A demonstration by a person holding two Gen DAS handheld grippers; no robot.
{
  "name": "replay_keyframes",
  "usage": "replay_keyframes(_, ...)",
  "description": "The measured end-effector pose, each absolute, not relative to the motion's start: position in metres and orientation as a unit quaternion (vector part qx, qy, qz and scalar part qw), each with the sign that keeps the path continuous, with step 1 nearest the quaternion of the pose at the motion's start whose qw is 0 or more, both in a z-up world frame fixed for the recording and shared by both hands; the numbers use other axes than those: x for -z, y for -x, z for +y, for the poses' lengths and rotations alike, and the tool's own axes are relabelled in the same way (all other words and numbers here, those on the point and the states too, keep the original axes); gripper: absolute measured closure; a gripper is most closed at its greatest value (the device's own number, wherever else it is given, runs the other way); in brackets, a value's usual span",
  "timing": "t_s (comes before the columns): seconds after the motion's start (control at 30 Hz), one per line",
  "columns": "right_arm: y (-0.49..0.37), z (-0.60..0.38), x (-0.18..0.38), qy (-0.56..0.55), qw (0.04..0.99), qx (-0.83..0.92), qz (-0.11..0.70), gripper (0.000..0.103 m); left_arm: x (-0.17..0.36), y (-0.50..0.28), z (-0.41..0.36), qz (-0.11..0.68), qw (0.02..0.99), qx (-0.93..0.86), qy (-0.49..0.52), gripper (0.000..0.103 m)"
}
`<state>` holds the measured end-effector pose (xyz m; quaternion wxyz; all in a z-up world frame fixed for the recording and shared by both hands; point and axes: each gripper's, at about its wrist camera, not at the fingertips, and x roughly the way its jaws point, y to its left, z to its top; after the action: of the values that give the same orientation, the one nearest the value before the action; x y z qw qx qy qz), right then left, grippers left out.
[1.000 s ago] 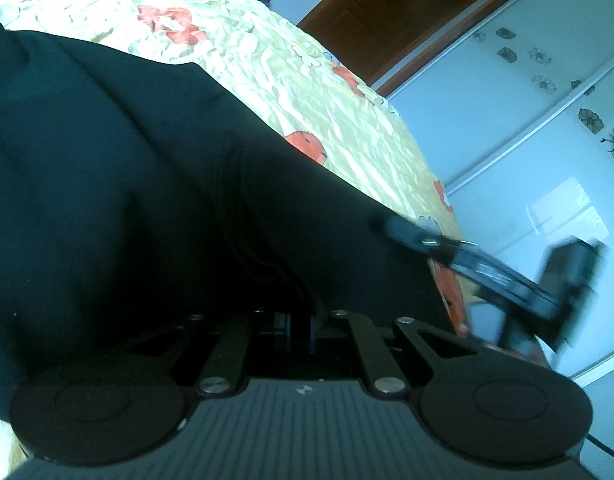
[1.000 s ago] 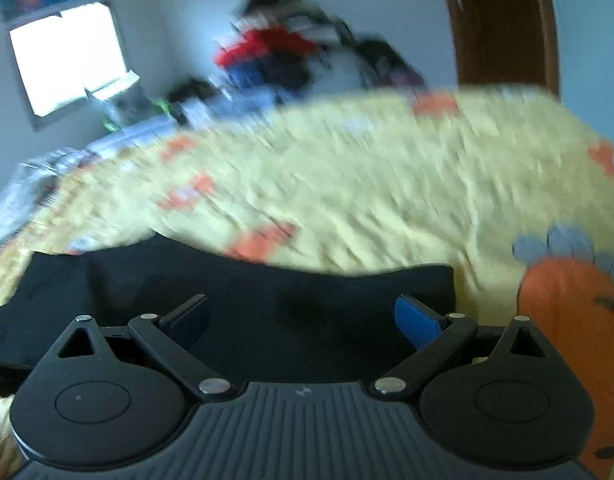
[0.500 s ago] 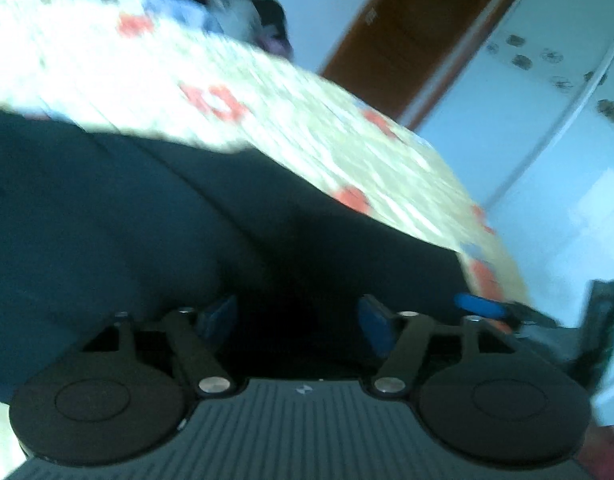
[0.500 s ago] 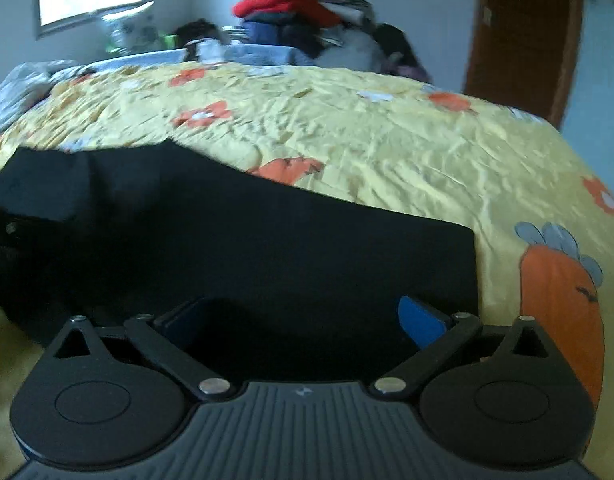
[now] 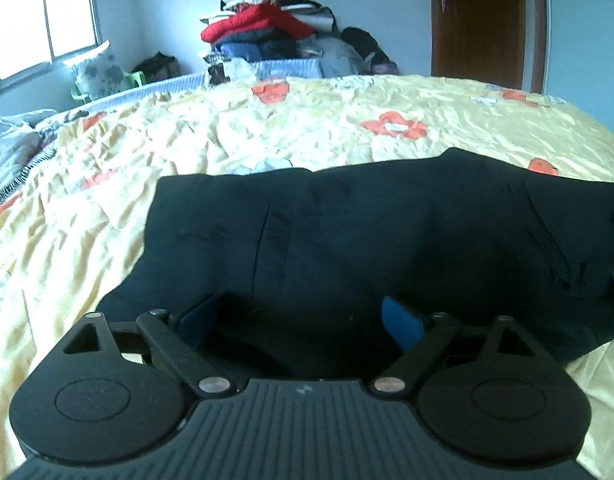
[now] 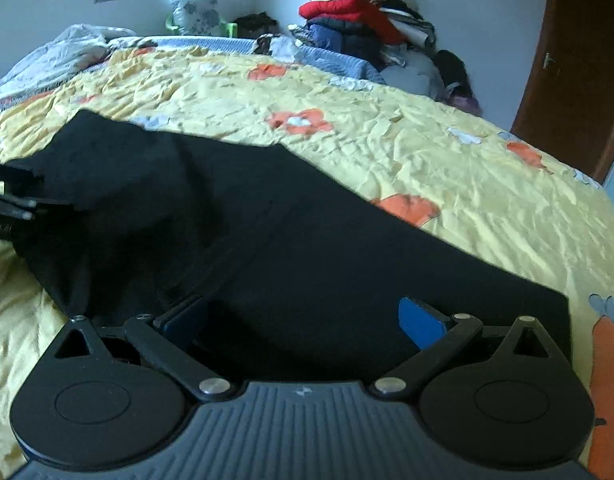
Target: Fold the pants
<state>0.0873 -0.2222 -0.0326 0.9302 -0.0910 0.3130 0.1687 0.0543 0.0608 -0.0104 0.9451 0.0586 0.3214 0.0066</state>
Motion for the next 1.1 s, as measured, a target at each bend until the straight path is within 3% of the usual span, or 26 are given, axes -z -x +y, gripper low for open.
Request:
replay_keyframes(0.27,-0.093,-0.214,0.031,0.11,0.926,-0.172,0.319,0.0,0.013,-0.047,0.068,0.291,0.953,-0.019,-0.08,0.008)
replay_keyframes(0.37,-0.085,-0.205,0.016,0.129,0.94,-0.154,0.274,0.0,0.005,-0.045,0.089,0.272,0.957,-0.066,-0.073,0.009)
replay_keyframes(0.63,-0.058,-0.119,-0.009,0.251,0.92,-0.256,0.156,0.0,-0.002,-0.043,0.178,0.29,0.944,-0.144,0.057,0.009)
replay_keyframes(0.87,-0.026,-0.028,0.018,0.345,0.859,-0.359,0.121,0.0,0.004,-0.034,0.188,0.297,0.939,-0.172,0.024,0.006)
replay_keyframes(1.1,-0.024,0.013,0.036,0.391,0.85,-0.342,0.091,0.002,0.01,-0.035,0.195,0.289,0.934,-0.209,-0.001,0.006)
